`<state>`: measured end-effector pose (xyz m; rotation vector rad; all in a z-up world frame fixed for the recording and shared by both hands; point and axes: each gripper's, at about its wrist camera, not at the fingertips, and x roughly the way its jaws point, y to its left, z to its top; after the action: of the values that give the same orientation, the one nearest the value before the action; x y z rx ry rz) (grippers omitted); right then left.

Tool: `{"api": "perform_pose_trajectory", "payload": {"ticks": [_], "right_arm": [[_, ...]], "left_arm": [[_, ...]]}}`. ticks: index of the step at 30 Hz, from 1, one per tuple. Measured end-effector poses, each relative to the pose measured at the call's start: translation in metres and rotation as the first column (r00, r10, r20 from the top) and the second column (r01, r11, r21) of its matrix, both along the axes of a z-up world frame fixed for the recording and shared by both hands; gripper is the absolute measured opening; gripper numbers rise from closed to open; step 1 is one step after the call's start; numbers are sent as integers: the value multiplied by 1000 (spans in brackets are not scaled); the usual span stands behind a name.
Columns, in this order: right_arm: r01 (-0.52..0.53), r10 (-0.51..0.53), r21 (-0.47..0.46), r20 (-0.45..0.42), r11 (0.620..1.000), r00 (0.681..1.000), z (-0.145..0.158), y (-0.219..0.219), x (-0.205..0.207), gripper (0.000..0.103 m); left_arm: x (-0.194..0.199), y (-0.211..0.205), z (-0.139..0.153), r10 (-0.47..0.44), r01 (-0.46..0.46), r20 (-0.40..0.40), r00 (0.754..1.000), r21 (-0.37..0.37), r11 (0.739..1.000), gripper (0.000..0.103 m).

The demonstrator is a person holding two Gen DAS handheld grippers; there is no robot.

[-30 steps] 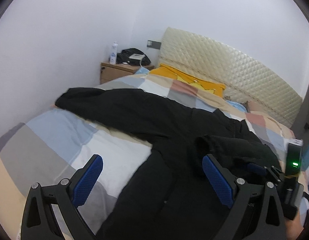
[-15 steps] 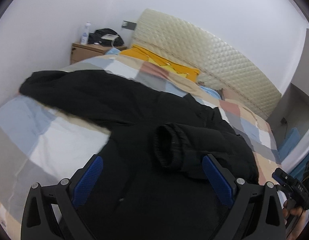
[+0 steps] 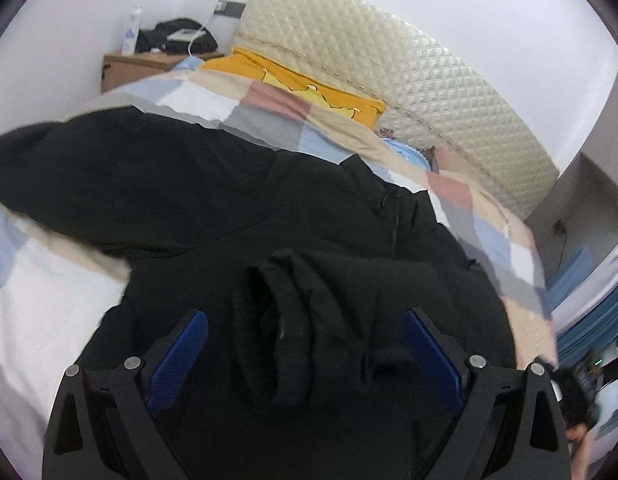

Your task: Fold large clothes

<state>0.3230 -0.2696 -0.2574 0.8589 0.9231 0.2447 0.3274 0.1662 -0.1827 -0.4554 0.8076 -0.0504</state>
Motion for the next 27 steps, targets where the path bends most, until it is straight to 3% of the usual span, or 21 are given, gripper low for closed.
{"api": "perform_pose_trajectory", "payload": {"ticks": [5,9,13,14,15,18,20,22,27], "right_arm": [[-24,25,38,-28,999,999,-18,-7,8,84],[-38,38,16,-13,999,999,-24,-6,16,81],[-42,43,-22,25,999,999,-28,-7,22,72],[-41,41,-10,34,999,999,-29,-8,24,65],[-45,45,-9,40,999,998,-29,-7,25,54],[-90,104,-146,90,985,990,-14,4,24,29],[-99,120,-167,117,981,986,-4,7,20,18],[-88,108,-149,128,985,986,2,5,15,14],[-111,146,-291,104,950,984,14,14,6,10]], "left_arm": [[12,-1,-22,-84,82,-7,996,-124,989,97],[23,-3,-34,-113,106,-23,993,-200,974,79],[27,-2,-43,-132,119,-30,991,-259,959,44],[26,0,-42,-134,123,-25,991,-262,957,34],[25,2,-38,-124,116,-15,992,-252,961,13],[12,15,-23,-110,119,46,993,-281,952,12],[4,22,-13,-124,145,89,988,-304,942,11],[-7,25,-4,-151,185,130,980,-320,929,11],[-35,16,-1,-230,257,122,965,-293,921,10]]}}
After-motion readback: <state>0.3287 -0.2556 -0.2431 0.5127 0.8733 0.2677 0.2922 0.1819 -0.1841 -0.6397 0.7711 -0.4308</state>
